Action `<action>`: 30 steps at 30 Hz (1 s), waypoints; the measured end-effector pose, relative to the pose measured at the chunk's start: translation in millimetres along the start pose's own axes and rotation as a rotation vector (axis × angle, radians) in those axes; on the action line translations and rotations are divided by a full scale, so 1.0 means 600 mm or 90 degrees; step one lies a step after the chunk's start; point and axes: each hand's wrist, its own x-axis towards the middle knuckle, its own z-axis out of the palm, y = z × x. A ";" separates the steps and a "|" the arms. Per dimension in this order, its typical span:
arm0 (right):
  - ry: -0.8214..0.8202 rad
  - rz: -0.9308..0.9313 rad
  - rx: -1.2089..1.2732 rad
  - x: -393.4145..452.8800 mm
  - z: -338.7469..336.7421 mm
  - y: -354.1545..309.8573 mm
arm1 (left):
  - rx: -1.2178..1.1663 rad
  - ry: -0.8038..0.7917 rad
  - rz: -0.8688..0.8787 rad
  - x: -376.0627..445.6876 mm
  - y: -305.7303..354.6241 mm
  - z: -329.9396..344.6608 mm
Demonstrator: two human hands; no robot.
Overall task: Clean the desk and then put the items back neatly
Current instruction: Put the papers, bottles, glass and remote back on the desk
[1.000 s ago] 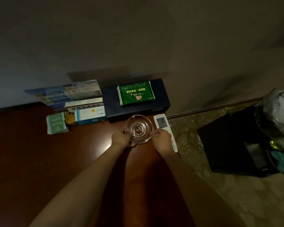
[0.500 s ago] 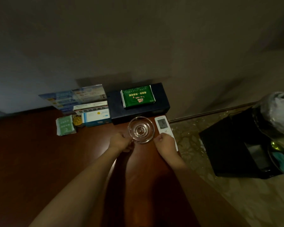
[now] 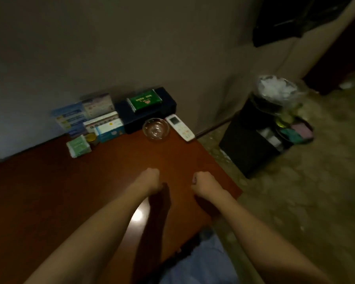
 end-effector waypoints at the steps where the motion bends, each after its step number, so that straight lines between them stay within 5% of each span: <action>1: 0.016 0.013 0.013 -0.033 0.005 0.017 | 0.027 -0.007 0.027 -0.013 0.021 0.008; 13: 0.285 0.366 0.227 -0.430 0.079 0.319 | 0.294 -0.047 0.447 -0.169 0.424 0.158; 22: 0.413 0.654 0.377 -0.829 0.272 0.532 | 0.432 -0.126 0.819 -0.488 0.748 0.458; 30: 0.499 0.889 0.463 -1.157 0.473 0.627 | 0.574 -0.178 1.052 -0.772 0.875 0.745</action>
